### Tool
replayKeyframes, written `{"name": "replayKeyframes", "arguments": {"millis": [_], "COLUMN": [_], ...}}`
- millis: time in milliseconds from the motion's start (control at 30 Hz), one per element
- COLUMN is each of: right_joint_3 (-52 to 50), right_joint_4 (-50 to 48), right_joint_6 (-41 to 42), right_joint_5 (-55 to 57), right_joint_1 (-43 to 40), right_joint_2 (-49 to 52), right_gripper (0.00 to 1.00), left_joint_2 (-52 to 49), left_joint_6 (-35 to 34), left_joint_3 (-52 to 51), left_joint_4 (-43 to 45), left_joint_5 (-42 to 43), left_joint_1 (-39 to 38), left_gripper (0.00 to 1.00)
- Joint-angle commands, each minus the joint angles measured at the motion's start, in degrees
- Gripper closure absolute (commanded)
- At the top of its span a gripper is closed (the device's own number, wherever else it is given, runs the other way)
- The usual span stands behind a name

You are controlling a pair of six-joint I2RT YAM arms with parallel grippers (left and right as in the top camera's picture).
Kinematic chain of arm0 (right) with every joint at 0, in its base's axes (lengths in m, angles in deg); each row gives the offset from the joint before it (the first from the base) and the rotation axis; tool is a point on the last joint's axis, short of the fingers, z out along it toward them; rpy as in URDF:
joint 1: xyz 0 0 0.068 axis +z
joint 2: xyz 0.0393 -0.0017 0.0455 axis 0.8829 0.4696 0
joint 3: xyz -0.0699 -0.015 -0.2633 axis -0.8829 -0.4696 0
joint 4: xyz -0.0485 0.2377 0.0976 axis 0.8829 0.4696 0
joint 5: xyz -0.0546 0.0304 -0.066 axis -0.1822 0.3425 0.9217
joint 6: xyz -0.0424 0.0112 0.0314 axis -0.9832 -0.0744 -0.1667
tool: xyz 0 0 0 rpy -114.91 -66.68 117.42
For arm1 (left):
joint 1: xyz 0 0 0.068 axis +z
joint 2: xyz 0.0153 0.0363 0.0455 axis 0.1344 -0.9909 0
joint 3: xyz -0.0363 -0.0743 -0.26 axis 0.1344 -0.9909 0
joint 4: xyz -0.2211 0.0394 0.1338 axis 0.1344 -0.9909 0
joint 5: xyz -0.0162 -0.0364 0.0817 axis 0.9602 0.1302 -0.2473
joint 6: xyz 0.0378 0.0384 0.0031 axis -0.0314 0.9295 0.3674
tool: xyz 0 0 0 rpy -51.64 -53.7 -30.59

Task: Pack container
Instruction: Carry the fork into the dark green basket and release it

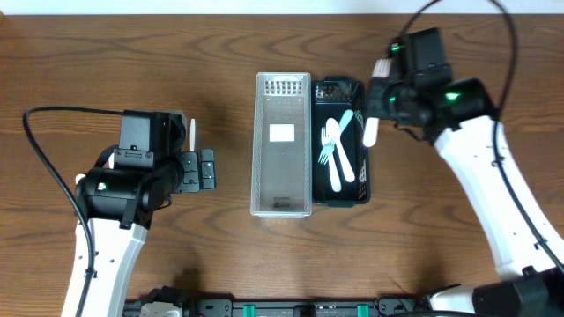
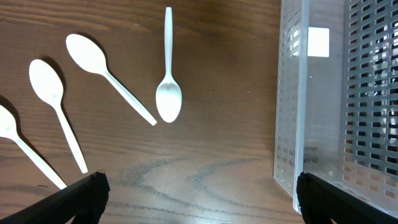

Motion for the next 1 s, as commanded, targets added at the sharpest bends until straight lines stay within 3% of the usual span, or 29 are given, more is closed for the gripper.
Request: {"name": "replayKeyframes", "arguments": {"millis": [0,167,267,433,500,600,767,967], "right_joint_3": [0.52,0.52,0.52,0.52,0.52,0.66,5.20,12.66], "right_joint_4": [0.37,0.85,0.85,0.22,-0.24,-1.25,-0.02,1.33], "right_joint_6": [-3.69,-3.63,-3.69,-3.72,-3.72,-4.59,-4.96,-2.51], "right_joint_5": [0.20,-0.31,-0.96,-1.29,-1.29,-1.29,-0.76,1.75], "right_joint_1": [3.10,4.92,5.38,5.51,5.51,5.49,4.04,-4.20], "right_joint_2": [5.16,12.41,16.31,19.28,19.28,19.19,17.77,10.75], "right_gripper": [0.99,0.98,0.83,0.80,0.67,0.60,0.58,0.53], "left_joint_2": [-0.02,-0.02,-0.02,-0.02,-0.02,-0.02,0.22,-0.13], "left_joint_6": [0.33,0.33,0.33,0.33,0.33,0.33,0.33,0.94], "left_joint_3": [-0.20,-0.20,-0.20,-0.20,-0.20,-0.20,-0.07,5.73], "left_joint_4": [0.00,0.02,0.02,0.00,0.00,0.00,-0.52,-2.36], "left_joint_5": [0.33,0.33,0.33,0.33,0.33,0.35,0.35,0.11], "left_joint_1": [0.17,0.17,0.17,0.17,0.17,0.17,0.17,0.17], "left_gripper": [0.02,0.02,0.02,0.02,0.02,0.02,0.02,0.02]}}
